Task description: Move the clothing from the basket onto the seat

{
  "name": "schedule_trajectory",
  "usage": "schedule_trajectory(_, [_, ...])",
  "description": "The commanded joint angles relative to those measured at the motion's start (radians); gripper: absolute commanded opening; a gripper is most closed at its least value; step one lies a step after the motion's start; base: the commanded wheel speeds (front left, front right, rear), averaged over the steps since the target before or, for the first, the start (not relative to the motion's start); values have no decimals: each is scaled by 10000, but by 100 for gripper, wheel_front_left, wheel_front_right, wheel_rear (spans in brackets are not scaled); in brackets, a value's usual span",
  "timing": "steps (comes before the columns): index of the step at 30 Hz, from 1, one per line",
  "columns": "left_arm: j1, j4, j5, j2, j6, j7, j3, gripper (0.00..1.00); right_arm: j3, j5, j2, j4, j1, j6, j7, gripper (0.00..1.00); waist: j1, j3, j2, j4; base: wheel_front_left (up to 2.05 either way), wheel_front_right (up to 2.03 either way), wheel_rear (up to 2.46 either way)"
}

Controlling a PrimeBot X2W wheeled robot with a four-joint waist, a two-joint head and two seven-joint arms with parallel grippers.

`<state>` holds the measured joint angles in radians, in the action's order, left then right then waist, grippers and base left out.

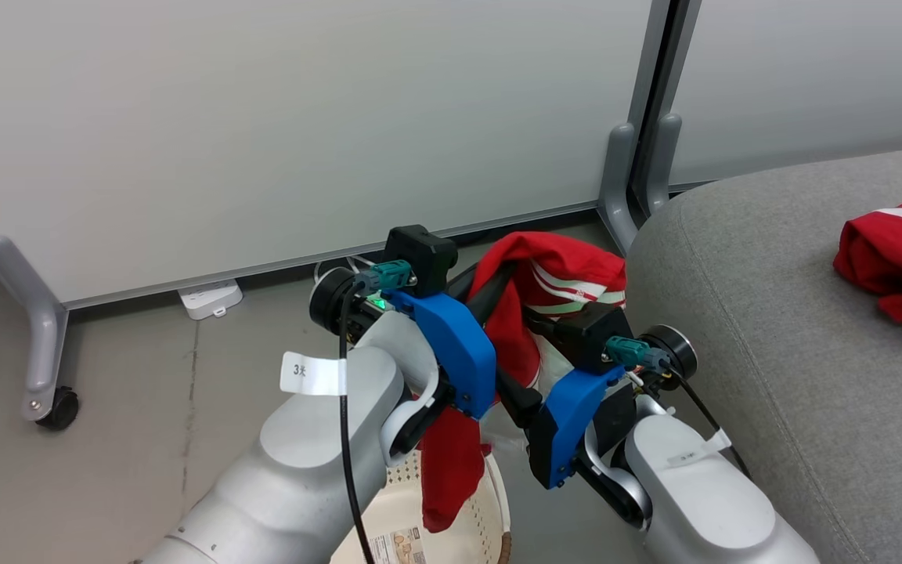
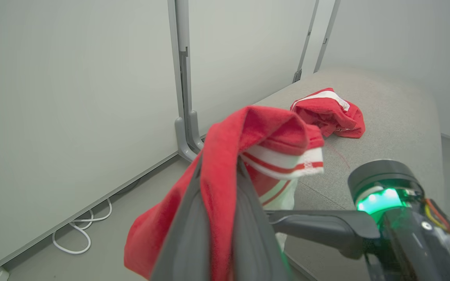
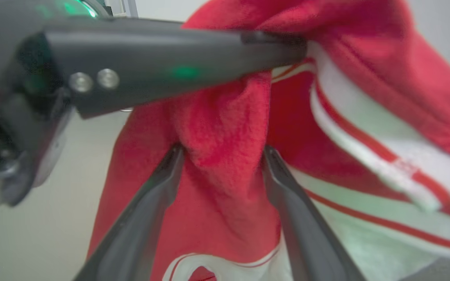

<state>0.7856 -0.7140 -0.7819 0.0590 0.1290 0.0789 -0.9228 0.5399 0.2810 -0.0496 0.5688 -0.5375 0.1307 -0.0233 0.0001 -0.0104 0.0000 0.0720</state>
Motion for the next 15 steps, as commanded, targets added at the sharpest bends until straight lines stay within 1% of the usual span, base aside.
schedule_trajectory(1, [151, 131, -97, 5, 22, -42, -118, 0, 116, 77, -16, 255, -240, 1, -62, 100, -1, 2, 0, -41, 0, 0, 0])
schedule_trajectory(4, [145, 321, -263, 28, 22, -130, -236, 0, 336, 249, -15, 592, -455, 1, -91, 100, -1, 3, 0, -78, 0, 0, 0])
schedule_trajectory(7, [173, 694, -588, 167, 22, -227, -497, 0, 924, 642, -15, 1155, -852, 1, -165, 100, -1, 23, 0, -104, 0, 0, 0])
schedule_trajectory(13, [229, 1066, -946, 364, 22, -280, -792, 0, 1681, 1281, -13, 1893, -1339, 1, -486, 100, -1, 76, 0, -92, 0, 0, 0])
schedule_trajectory(14, [237, 1103, -989, 396, 22, -287, -828, 0, 1807, 1418, -13, 1960, -1401, 1, -543, 52, -1, 84, 0, -92, 0, 0, 0])
schedule_trajectory(15, [248, 1133, -1028, 426, 22, -292, -861, 0, 1940, 1565, -12, 2008, -1462, 1, -639, 16, -1, 92, 0, -95, 0, 0, 0])
